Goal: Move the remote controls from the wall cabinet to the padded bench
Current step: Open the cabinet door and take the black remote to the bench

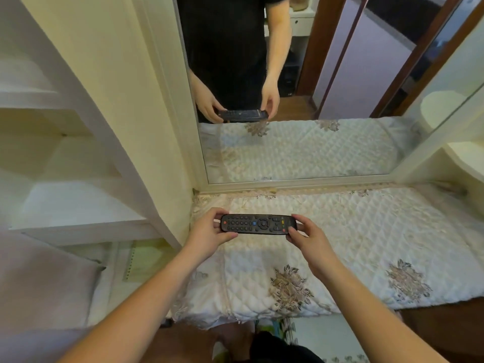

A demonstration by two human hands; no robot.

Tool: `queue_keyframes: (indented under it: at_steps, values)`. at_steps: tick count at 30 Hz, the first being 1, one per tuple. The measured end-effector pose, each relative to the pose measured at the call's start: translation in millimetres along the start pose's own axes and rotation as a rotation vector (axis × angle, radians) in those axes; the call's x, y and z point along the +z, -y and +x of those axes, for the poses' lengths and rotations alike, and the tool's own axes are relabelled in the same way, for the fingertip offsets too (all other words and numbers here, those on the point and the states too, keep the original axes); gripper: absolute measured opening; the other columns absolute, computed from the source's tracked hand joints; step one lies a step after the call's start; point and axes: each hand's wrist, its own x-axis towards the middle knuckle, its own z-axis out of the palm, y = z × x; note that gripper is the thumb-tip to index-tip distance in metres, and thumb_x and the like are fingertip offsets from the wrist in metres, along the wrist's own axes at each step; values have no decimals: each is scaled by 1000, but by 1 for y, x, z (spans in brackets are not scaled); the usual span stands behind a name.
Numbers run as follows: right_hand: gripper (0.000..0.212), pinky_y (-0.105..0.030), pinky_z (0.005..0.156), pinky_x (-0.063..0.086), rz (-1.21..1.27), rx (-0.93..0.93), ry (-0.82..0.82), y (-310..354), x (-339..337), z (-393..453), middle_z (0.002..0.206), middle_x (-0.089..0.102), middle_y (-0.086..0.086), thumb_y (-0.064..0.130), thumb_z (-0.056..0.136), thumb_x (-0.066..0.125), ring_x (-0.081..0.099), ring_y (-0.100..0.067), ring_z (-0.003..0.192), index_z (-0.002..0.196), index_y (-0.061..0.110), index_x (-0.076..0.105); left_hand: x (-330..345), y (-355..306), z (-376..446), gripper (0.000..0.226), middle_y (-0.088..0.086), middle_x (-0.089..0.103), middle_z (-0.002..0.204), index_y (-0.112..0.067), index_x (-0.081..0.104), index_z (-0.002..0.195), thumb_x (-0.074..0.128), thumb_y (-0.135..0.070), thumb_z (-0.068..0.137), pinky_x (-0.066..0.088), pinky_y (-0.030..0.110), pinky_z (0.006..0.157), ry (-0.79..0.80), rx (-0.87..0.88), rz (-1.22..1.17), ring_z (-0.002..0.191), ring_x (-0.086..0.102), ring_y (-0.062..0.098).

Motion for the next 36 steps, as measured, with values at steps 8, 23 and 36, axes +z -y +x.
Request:
queue_keyframes:
  at_steps: [8, 23, 36]
  values:
    - [21, -36, 90, 51, -42, 36, 43, -4, 2, 77, 116, 59, -4, 11, 96, 51, 63, -21, 99, 115, 20, 52, 25, 13, 48, 47, 2, 62, 86, -17, 57, 101, 85, -4, 66, 51, 18, 65, -77, -100, 108, 69, 64, 8]
    - [32, -43, 98, 48, -64, 235, 107, -42, -8, 154, 110, 68, -4, 22, 100, 38, 62, -21, 105, 110, 16, 68, 63, 49, 111, 58, 12, 60, 108, -18, 56, 119, 84, -12, 68, 55, 21, 77, -26, -226, 191, 83, 66, 14]
    - [43, -41, 107, 40, -185, 234, 72, -49, -4, 152, 136, 54, -6, 3, 98, 34, 51, -23, 123, 139, 13, 41, 67, 42, 98, 57, 6, 59, 122, -18, 38, 141, 54, 0, 89, 46, 15, 76, -41, -371, 31, 102, 58, 13]
